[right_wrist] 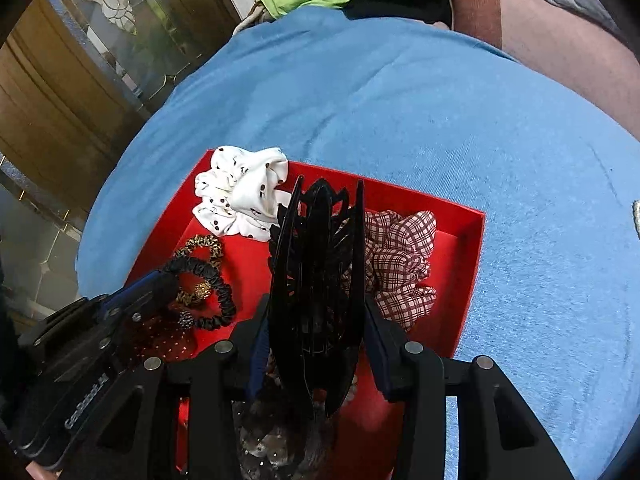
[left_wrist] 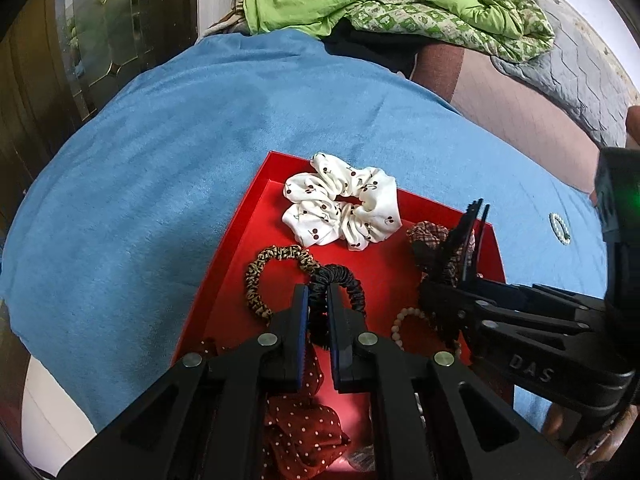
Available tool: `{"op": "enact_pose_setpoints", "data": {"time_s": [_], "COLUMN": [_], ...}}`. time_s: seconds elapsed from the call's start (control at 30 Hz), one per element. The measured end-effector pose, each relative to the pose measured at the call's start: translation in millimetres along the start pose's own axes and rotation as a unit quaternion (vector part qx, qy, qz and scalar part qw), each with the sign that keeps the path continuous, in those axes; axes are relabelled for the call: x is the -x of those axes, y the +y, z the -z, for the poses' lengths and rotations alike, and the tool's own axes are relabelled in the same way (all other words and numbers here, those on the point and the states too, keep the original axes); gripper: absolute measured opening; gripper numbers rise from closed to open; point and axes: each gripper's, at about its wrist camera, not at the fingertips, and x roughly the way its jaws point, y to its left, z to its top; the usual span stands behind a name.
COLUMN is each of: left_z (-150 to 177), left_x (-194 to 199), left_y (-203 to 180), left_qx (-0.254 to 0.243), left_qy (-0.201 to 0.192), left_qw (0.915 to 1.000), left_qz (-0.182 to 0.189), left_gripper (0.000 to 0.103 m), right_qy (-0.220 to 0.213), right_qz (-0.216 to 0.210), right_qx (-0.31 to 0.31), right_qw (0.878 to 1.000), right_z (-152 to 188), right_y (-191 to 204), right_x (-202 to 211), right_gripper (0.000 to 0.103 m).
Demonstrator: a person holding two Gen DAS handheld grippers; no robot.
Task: Organize jewelry
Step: 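Open both grippers to drop the hair tie and claw clip into the tray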
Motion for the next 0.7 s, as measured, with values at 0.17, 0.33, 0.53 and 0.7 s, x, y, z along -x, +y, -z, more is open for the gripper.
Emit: {"op": "enact_pose_setpoints", "data": {"time_s": [0.17, 0.33, 0.53, 0.7], "left_z": [2.5, 3.9, 6.4, 10.6], "left_x": [9.8, 23.2, 39.8, 50.1], "left_y": [-2.6, -4.3, -7.9, -15.4], "left_qx": [-0.001, 0.001, 0.001, -0.005], "left_qy": [-0.005, -0.017, -0.028, -0.033], "left_qw": [1.0000, 0.9998, 0.9994, 0.9988], "left_qz": [-0.002, -0.012, -0.022, -0.036], "left_gripper": [0.012, 0.039, 0.044, 0.046], "right_qy": [0.001, -0.013, -0.026, -0.036], "right_qz": [-0.007, -0.013, -0.025, -0.029], "right_qx": [-0.007, -0.010, -0.016, -0.016], "right_qw": [1.000, 1.000, 0.999, 0.999], "right_z": [1.7, 4.1, 10.3, 18.4], "right_y": [0.5, -0.3, -2.1, -0.9], "right_x": [-1.4, 10.2, 30.2, 44.7], "right_gripper": [0.051, 0.067, 0.068, 0.068]}}
